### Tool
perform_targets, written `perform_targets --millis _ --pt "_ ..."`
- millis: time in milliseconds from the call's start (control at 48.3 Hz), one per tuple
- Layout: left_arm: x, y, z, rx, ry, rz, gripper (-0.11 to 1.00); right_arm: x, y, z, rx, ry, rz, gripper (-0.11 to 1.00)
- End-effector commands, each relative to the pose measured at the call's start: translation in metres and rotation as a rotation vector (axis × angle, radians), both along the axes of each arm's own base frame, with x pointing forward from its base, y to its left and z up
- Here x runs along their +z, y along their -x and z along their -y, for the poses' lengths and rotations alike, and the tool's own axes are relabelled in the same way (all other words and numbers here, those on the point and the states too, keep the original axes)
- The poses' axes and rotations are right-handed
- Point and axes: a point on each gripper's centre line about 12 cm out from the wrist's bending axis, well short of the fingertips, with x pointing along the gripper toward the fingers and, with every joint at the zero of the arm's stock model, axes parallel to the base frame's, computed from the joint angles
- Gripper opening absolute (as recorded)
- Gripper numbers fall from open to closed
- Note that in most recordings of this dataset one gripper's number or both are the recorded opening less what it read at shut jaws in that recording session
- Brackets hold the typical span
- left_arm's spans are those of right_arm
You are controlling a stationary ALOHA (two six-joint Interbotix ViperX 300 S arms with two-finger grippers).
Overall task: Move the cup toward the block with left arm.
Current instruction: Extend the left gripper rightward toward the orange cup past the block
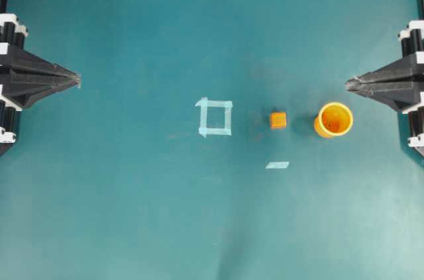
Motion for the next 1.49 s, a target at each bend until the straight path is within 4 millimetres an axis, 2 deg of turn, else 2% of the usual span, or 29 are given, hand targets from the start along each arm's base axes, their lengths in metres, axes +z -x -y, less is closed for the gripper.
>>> perform_targets --millis 0,83,228,497,663,829,932,1181,1243,1326,1471 --pt "-0.001 -0.002 0.002 -0.01 0.006 -0.032 -0.01 0.014 -0.003 0.0 -0.002 -0.006 0.032 -0.01" --pt "-0.003 -0.002 0.002 -0.009 0.006 -0.066 0.06 0.013 -0.007 0.0 -0.003 -0.005 -0.025 0.0" --pt "-0.003 -0.001 0.002 -0.009 0.007 -0.103 0.04 0.009 -0.014 0.0 -0.003 -0.009 -0.141 0.0" --pt "0.0 -0.01 0.002 -0.011 0.063 -0.12 0.04 0.017 -0.017 0.0 -0.002 -0.017 -0.089 0.0" --pt "-0.002 -0.028 0.002 -0.008 0.087 -0.155 0.05 0.02 -0.017 0.0 -0.002 -0.017 -0.072 0.0" --pt "-0.018 -0.062 0.002 -0.009 0.066 -0.249 0.1 0.02 -0.017 0.0 -0.002 -0.017 -0.069 0.0" --pt "-0.026 -0.087 0.002 -0.006 0.062 -0.299 0.2 0.02 -0.017 0.0 -0.002 -0.017 -0.069 0.0" --pt "-0.036 -0.153 0.003 -0.005 0.055 -0.381 0.7 0.021 -0.017 0.0 -0.002 -0.018 -0.063 0.0" --pt "-0.036 -0.168 0.003 -0.006 0.054 -0.388 0.79 0.021 -0.017 0.0 -0.002 -0.018 -0.06 0.0" --pt "-0.04 -0.187 0.003 -0.006 0.054 -0.397 0.85 0.021 -0.017 0.0 -0.002 -0.018 -0.057 0.0" --pt "-0.056 -0.223 0.004 -0.005 0.054 -0.43 0.85 0.022 -0.017 0.0 -0.002 -0.018 -0.055 0.0"
